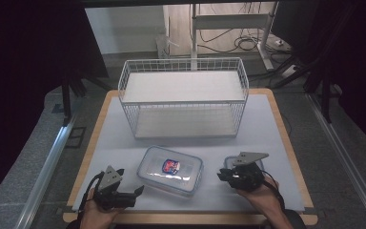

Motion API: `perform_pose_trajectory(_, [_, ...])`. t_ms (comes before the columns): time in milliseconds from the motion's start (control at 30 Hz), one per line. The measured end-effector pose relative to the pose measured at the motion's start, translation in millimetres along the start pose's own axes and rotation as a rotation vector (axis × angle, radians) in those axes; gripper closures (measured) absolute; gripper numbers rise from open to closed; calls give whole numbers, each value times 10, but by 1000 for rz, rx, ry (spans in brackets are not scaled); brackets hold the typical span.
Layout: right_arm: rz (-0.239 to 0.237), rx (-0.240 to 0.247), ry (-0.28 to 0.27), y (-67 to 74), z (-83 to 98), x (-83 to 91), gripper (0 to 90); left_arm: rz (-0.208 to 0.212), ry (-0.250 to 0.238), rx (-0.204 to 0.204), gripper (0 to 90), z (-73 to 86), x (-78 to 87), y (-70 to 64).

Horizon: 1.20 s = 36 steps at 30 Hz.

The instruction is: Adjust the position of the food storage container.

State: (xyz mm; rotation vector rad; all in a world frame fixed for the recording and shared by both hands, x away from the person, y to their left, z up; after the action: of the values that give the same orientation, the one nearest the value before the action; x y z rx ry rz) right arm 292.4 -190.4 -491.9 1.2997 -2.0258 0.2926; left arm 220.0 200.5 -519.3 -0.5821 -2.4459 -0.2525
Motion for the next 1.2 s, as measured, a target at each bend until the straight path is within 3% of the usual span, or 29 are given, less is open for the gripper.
perform_pose_trajectory(167, [26, 43, 67, 7, -57, -152, 856, -2, 10, 8, 73, 16, -20, 14])
perform_pose_trajectory(200, [64, 59, 123, 8, -49, -215, 881, -2, 12, 17, 74, 20, -21, 21])
perform_pose_trajectory(267, [86, 60, 144, 1, -20, -230, 898, 0, 12, 23, 78, 22, -19, 26])
perform_pose_trajectory(367, [92, 52, 134, 2, -16, -201, 899, 4, 13, 36, 81, 22, -20, 33])
perform_pose_trajectory(400, [120, 63, 140, 18, -17, -174, 899, 9, 14, 37, 86, 24, -21, 33])
perform_pose_trajectory(600, [134, 31, 157, -9, 59, -124, 900, 3, 19, 36, 137, 19, -13, 26])
perform_pose_trajectory(867, [163, -31, 128, -162, 206, 86, 900, -1, 39, 36, 189, 30, -19, 37])
perform_pose_trajectory(1000, [179, -60, 116, -243, 275, 177, 900, -8, 57, 15, 201, 43, -27, 43])
perform_pose_trajectory(1100, [165, -67, 110, -266, 300, 177, 899, 0, 60, 9, 200, 49, -31, 46])
perform_pose_trajectory(1200, [150, -53, 95, -250, 293, 163, 898, 36, 54, 2, 191, 60, -28, 66])
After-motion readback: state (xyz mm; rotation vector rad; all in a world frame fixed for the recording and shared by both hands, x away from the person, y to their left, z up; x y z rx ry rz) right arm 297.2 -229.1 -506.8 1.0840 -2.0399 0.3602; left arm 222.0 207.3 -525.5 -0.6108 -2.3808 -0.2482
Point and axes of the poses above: each handheld gripper's, and its own axes: x roughly backward along the jaws, z roughly out of its underside, y roughly to its left, the point moved 2 cm from there along -x, roughly forward along the jaws, and after that the axes turned 8 degrees about -z, right-handed, at the moved point
